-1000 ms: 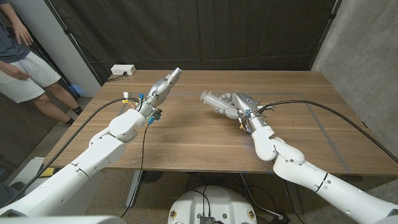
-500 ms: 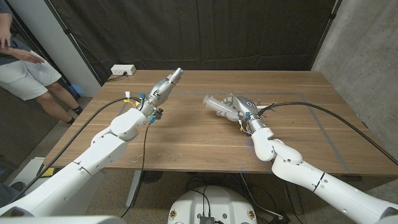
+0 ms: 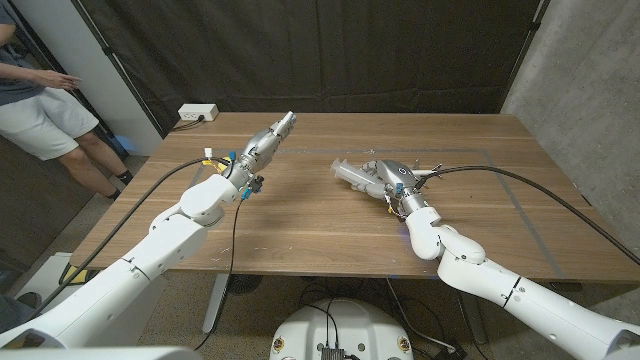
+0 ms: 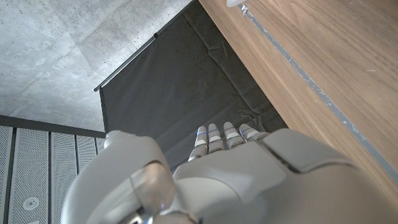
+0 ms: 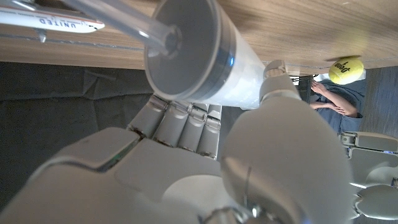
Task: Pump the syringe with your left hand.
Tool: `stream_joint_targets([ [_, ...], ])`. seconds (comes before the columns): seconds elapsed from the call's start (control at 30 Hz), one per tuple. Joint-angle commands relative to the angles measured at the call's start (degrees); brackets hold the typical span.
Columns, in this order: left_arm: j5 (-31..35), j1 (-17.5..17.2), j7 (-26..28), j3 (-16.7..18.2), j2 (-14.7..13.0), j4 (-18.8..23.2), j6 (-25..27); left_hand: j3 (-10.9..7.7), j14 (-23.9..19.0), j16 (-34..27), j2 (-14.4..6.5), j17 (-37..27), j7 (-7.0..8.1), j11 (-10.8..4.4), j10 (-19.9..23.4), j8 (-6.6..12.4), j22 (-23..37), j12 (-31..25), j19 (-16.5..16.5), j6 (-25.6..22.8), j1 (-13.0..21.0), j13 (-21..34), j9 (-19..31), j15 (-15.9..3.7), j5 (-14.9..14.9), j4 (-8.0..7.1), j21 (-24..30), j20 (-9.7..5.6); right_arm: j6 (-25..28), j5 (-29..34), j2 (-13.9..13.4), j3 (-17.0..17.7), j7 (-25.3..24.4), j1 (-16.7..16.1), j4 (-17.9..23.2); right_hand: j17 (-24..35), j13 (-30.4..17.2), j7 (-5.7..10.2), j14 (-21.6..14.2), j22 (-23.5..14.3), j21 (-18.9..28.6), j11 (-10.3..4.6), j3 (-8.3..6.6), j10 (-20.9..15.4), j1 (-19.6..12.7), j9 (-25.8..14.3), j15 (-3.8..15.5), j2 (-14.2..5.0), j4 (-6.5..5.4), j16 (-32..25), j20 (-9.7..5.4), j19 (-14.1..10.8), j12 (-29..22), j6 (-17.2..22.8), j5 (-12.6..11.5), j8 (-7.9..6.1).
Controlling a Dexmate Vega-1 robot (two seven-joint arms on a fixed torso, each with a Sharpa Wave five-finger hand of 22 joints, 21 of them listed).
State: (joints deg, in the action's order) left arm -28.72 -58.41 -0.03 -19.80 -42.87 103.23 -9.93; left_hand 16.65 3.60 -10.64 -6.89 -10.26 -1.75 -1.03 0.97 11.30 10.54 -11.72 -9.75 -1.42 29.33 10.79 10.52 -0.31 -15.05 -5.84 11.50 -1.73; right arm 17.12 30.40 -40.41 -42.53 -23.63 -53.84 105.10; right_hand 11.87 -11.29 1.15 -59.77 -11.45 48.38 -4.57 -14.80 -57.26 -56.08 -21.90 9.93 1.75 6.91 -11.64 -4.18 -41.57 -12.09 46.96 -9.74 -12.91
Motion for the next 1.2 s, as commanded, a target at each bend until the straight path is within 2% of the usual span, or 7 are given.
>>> stream_joint_targets([
  [0.03, 0.2, 0.1, 0.9, -0.3, 0.5, 0.1, 1.0, 0.39, 0.3, -0.1, -0.2, -0.2, 0.00, -0.02, -0.4, -0.03, 0.1, 0.1, -2.1, 0.4, 0.5, 0.1, 0.3, 0.15, 0.2, -0.04, 0.2, -0.09, -0.7, -1.0, -0.3, -0.4, 0.9, 1.1, -1.4, 0.1, -0.3, 9.37, 0.4, 0.0, 0.4, -4.75, -0.74, -4.2, -10.4, -0.1, 3.28, -10.76, -0.72, 0.0, -8.09, 0.4, -0.3, 9.9, -0.3, -0.39],
  [0.17, 0.6, 0.0, 1.1, -0.3, 0.6, 0.0, 0.4, 0.38, 0.1, -0.2, -0.2, -0.2, -0.34, 0.32, -0.2, 0.02, 0.1, 0.0, -0.8, 0.3, 0.6, 0.1, 0.3, 0.24, 0.2, 0.01, 0.6, -1.90, -0.3, -1.0, -0.4, -0.5, 1.3, 1.4, -1.3, 0.2, -0.3, 9.34, 0.5, 0.1, 0.5, -4.68, -0.82, -4.2, -10.4, 0.0, 3.30, -10.79, -0.64, -0.1, -8.12, 0.5, -0.3, 10.0, -0.3, -0.36],
  [0.27, 0.4, 0.0, 0.9, -0.3, 0.6, -0.1, 0.4, 0.37, 0.0, -0.2, -0.2, -0.2, -0.44, 0.69, -0.1, 0.05, 0.0, 0.0, -0.5, 0.2, 0.7, 0.1, 0.3, 0.31, 0.2, 0.04, 0.7, -2.22, 0.1, -1.2, -0.3, -0.6, 1.7, 1.4, -1.3, 0.2, -0.3, 9.31, 0.5, 0.1, 0.6, -4.74, -0.88, -4.3, -10.4, 0.0, 3.35, -10.77, -0.57, -0.1, -8.09, 0.6, -0.4, 10.1, -0.3, -0.36],
  [0.57, 0.0, 0.8, 0.0, -0.5, 1.1, -1.5, -0.2, 0.36, 0.1, -0.2, -0.2, -0.2, -0.47, 0.32, -0.3, 0.08, 0.0, 0.1, -0.4, 0.2, 0.8, 0.1, 0.3, 0.39, 0.2, 0.07, 0.7, -2.13, 0.8, -1.1, 0.0, -1.1, 2.0, 1.9, -2.0, 0.2, -0.3, 9.33, 0.7, 0.2, 0.8, -4.61, -0.95, -4.3, -10.4, 0.1, 3.30, -10.63, -0.43, -0.2, -8.03, 0.8, -0.4, 10.1, -0.4, -0.27],
  [1.2, 1.0, -0.3, 1.4, 0.1, 1.0, 0.1, -1.2, 0.37, 0.3, -0.1, -0.2, -0.2, -0.38, 0.09, -0.3, 0.07, 0.0, 0.1, -1.0, 0.2, 0.9, 0.1, 0.3, 0.28, 0.2, 0.08, 0.4, -1.34, 2.7, 0.4, -1.1, -1.8, 3.1, 2.2, -2.1, 0.2, -0.3, 9.37, 1.5, 0.3, 1.0, -4.96, -1.00, -3.9, -10.0, 0.3, 3.20, -10.39, -0.34, -0.1, -7.99, 1.5, -0.3, 9.9, -0.5, -0.05],
])
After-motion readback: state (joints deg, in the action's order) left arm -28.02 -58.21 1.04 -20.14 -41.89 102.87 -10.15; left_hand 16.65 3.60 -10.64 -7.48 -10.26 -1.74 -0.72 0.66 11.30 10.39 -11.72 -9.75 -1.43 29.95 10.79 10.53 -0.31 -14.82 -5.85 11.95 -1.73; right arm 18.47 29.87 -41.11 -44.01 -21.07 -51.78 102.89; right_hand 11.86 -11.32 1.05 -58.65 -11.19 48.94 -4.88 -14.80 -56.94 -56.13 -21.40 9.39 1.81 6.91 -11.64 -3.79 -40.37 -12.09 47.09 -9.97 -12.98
